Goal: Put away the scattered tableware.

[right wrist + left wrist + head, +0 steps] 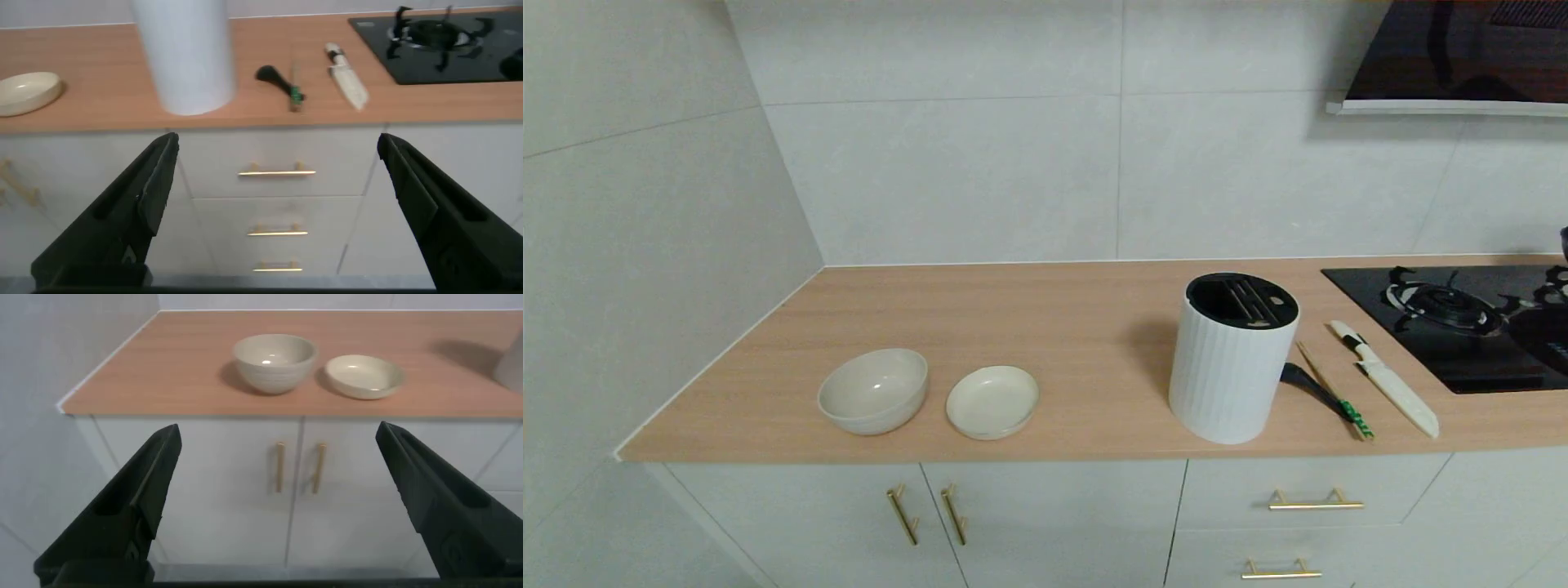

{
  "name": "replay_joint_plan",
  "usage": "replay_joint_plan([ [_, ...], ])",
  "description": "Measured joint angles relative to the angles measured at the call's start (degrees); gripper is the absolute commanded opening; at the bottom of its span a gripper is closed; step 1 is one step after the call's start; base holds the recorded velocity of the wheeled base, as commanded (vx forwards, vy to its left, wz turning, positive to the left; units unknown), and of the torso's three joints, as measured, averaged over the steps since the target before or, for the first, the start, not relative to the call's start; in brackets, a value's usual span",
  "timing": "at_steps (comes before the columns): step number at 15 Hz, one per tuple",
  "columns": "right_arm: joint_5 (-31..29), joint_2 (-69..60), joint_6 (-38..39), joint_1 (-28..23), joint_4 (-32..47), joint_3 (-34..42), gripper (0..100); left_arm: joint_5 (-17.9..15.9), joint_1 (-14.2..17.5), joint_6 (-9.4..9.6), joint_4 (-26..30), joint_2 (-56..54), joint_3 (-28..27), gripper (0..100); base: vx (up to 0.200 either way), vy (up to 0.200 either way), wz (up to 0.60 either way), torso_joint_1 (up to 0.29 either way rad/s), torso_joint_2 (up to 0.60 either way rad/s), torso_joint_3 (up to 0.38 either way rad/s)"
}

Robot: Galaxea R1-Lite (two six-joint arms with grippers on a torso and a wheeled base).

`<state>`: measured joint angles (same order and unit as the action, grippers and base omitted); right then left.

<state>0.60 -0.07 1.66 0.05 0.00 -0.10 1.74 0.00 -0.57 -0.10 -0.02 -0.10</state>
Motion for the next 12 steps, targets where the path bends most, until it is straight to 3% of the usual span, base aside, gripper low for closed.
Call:
replay_joint_plan([
  [12, 0.0, 0.0, 0.01, 0.05, 0.0, 0.0, 100, 0.0, 0.0, -0.02, 0.02, 0.0, 0.0, 100, 0.0, 0.2, 0.0, 0.003, 0.0, 0.003],
])
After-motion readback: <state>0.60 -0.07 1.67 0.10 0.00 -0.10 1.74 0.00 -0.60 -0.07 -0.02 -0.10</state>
